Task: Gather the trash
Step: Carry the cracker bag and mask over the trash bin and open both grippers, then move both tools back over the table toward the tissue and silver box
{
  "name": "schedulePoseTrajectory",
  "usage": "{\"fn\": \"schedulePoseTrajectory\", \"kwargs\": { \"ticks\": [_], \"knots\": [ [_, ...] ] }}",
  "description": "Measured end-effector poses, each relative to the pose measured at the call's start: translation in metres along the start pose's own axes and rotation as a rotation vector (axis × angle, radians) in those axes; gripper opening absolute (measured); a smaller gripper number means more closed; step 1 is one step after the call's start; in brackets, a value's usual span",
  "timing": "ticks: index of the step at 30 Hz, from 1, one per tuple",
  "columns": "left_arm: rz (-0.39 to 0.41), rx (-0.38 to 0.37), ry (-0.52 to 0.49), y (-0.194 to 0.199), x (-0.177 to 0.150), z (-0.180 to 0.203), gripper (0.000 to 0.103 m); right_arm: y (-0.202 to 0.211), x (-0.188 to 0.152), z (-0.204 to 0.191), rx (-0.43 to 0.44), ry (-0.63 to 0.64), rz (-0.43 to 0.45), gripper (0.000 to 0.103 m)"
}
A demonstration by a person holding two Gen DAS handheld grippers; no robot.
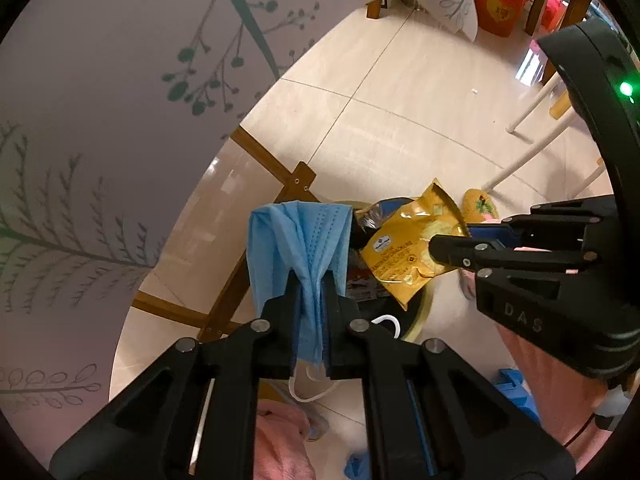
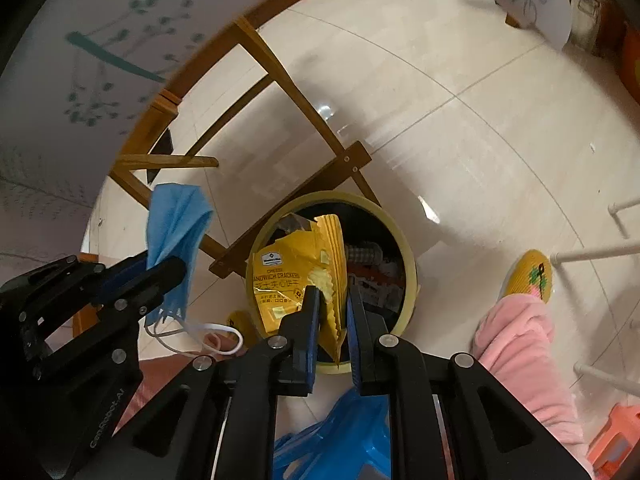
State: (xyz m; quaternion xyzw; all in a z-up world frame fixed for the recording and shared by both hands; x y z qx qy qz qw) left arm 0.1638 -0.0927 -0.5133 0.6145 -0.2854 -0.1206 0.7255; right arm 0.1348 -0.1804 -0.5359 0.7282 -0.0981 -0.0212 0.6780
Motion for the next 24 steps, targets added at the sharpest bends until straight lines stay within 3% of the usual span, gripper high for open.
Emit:
{"fn": "schedulePoseTrajectory", "kwargs": {
  "ticks": [4,8,17,19,21,24],
  "knots": [
    [-0.004,-0.005,-0.007,-0.006,0.004,-0.001,0.013,-0.013,0.003,0.0,0.026,-0.015,-0.03,0.017],
    [0.0,-0.004,-0.006,-0.008,0.006,-0.002,0.029,-0.023,0.005,0.002,0.017,-0.019,-0.036,0.037],
    [-0.002,0.006,-0.02,-0.007,0.006,-0.003,0.031,-0.029,0.004,0.001,0.023,-0.023,-0.034,0.038],
    [-0.007,0.003,-0.018,-0.001,0.001,-0.003,0.034,-0.027,0.004,0.003,0.021,-0.025,-0.031,0.038],
    [-0.01,-0.001,-0.015,0.001,0.001,-0.003,0.045,-0.024,0.004,0.006,0.022,-0.028,-0.029,0.038],
    [-0.006,-0.003,-0.013,0.008,0.002,-0.005,0.049,-0.021,0.003,0.01,0.02,-0.033,-0.027,0.038]
  ]
}}
Point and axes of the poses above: each gripper's, at about its wrist camera, not at the fingertips, and y roughly against the way its jaws point, z to its right, x to its top, the point moved 9 cm from there along -y, roughly the way its jaws point, and after that the axes turned 13 degrees about -x, right-handed, at the moved point
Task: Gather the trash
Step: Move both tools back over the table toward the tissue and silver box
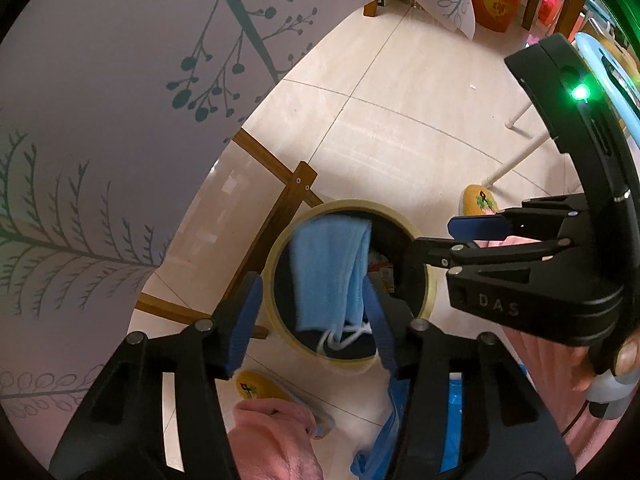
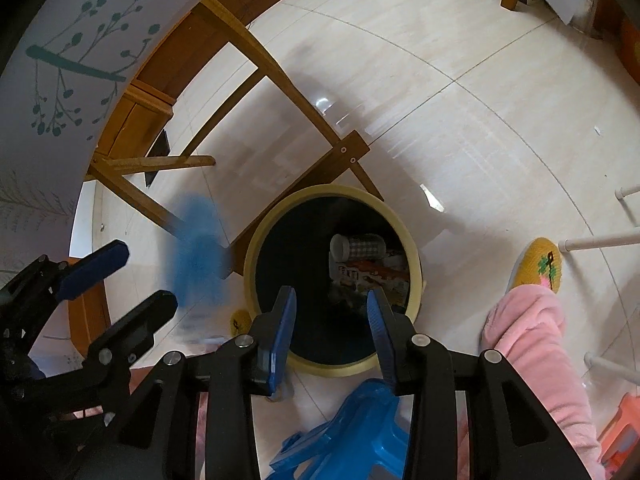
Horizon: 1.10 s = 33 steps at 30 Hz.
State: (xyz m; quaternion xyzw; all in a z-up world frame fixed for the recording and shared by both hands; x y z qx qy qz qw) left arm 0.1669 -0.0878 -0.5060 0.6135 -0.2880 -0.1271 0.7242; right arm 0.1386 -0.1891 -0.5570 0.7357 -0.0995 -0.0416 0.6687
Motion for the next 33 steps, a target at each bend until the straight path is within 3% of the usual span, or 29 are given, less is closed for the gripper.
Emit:
{"fn": "schedulePoseTrajectory", "kwargs": {
  "ticks": [16,27,33],
  "knots": [
    [0.047,-0.049,0.026,0.044,0.001,0.017,0.049,0.033,-0.003,0.0,-0.002,0.01,0.045,0.038],
    [0.204,-0.089,0.03,0.152,0.005,0.041,0.049,0.124,-0.021,0.002,-0.005,0.035,0.123,0.038],
    [0.317,-0.106,0.107,0.225,0.009,0.033,0.049,0.197,-0.024,-0.001,0.009,0.063,0.207,0.038]
  ]
}}
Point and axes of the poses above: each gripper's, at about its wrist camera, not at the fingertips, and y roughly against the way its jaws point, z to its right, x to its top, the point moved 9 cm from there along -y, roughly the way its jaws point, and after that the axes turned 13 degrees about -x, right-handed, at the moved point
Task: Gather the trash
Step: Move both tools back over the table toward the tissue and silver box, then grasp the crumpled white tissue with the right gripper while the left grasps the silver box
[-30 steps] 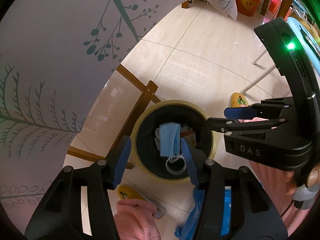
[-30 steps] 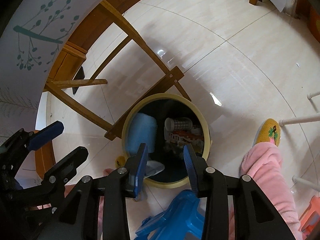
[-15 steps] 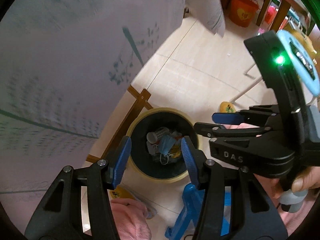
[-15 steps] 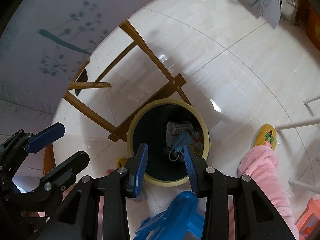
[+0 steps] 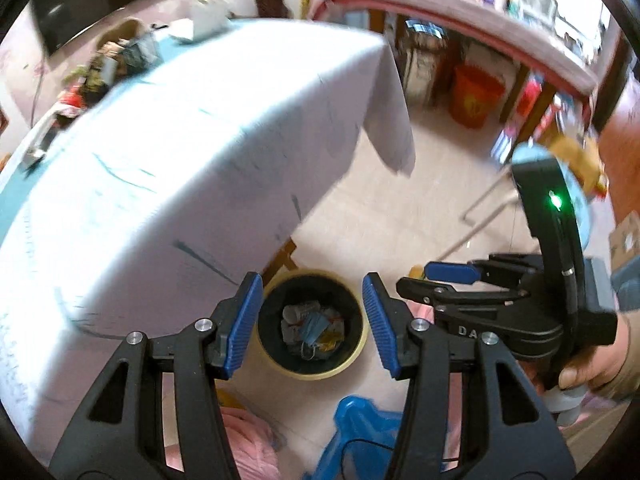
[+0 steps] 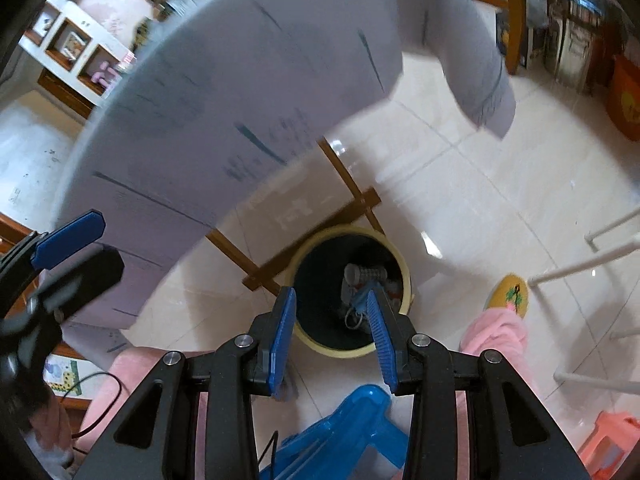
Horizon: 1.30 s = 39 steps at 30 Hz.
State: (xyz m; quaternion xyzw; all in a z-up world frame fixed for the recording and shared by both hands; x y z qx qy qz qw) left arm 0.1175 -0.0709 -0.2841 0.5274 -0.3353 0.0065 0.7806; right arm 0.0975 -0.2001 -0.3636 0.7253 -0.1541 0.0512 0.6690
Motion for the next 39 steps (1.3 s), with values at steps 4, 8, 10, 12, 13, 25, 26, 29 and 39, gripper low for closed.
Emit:
{"fn": "schedulePoseTrajectory", "kwargs": {
  "ticks": [4,8,10,12,13,25,26,29,39],
  "knots": [
    [0.076,0.004,0.068,0.046,0.025,-0.015,0.049,0.048,0.026,-0.004,0.016,-0.012,0.081,0.047],
    [0.124,0.046,0.088,0.088,0.051,-0.034,0.049,0.095,0.06,-0.015,0.036,0.003,0.174,0.049],
    [0.138,0.055,0.088,0.103,0.061,-0.046,0.049,0.114,0.078,-0.026,0.049,0.024,0.211,0.05],
    [0.151,0.067,0.096,0.119,0.075,-0.062,0.049,0.13,0.098,-0.035,0.055,0.043,0.24,0.05],
    [0.155,0.067,0.101,0.125,0.08,-0.068,0.049,0.138,0.107,-0.039,0.057,0.054,0.251,0.05],
    [0.136,0.115,0.278,0.169,0.151,-0.219,0.058,0.182,0.271,-0.104,0.068,0.084,0.333,0.069],
    [0.147,0.125,0.294,0.169,0.158,-0.237,0.058,0.183,0.287,-0.11,0.064,0.083,0.34,0.069],
    [0.126,0.13,0.363,0.16,0.173,-0.286,0.059,0.173,0.337,-0.126,0.036,0.068,0.351,0.073],
    [-0.011,0.168,0.461,0.087,0.192,-0.405,0.061,0.072,0.453,-0.162,-0.07,-0.058,0.276,0.079]
  ]
}}
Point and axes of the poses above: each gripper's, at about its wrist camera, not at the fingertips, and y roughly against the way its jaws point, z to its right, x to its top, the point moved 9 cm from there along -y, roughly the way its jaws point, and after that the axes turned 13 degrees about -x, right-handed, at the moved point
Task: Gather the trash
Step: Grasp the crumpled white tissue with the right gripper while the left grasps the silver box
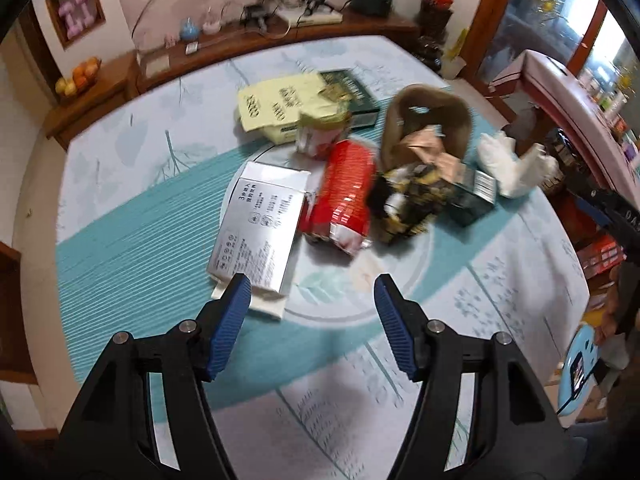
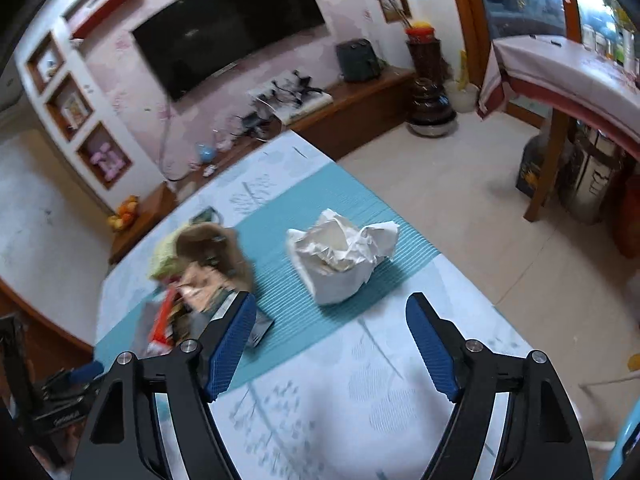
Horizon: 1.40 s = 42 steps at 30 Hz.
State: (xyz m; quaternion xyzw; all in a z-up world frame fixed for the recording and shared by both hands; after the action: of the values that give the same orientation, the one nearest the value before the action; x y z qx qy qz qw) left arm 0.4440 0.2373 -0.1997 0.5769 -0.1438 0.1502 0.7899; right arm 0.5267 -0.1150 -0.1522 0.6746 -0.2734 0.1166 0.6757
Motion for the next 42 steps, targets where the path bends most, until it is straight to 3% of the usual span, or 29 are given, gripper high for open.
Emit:
{"fn": "schedulePoseTrajectory", "kwargs": {
  "ticks": [8,13,19,25,32,34,37,42],
  "knots": [
    [-0.043,-0.016,-0.033,-0.036,0.016,-0.019,0.061,-0.081,-0.003,-0.015,-0.09,0.0,-0.018,0.079],
    [-0.074,0.026,-0.112,-0.048,0.022,-0.023,0.061,-0.11,-0.011,-0.02,-0.098,-0.001,-0.033,0.079],
    [-0.116,0.01,-0.135,-0.066,0.027,-0.028,0.061,-0.125,-0.013,-0.024,-0.091,-0.004,-0.035,0.079],
    [-0.126,0.017,-0.096,-0.074,0.037,-0.047,0.061,-0.13,-0.007,-0.03,-0.084,-0.014,-0.025,0.079],
    [-0.167,-0.033,-0.048,-0.091,0.034,-0.057,0.061,-0.138,-0.002,-0.041,-0.081,0.004,-0.015,0.078],
    [-0.167,-0.028,-0.052,-0.095,0.033,-0.056,0.061,-0.139,-0.001,-0.042,-0.082,0.005,-0.005,0.072],
    [-0.16,-0.025,-0.04,-0.096,0.028,-0.056,0.059,-0.143,-0.002,-0.042,-0.089,0.008,-0.009,0.051],
    [-0.122,0.023,0.017,-0.088,0.018,-0.057,0.057,-0.141,-0.004,-0.039,-0.079,-0.006,0.005,0.041]
  ]
}}
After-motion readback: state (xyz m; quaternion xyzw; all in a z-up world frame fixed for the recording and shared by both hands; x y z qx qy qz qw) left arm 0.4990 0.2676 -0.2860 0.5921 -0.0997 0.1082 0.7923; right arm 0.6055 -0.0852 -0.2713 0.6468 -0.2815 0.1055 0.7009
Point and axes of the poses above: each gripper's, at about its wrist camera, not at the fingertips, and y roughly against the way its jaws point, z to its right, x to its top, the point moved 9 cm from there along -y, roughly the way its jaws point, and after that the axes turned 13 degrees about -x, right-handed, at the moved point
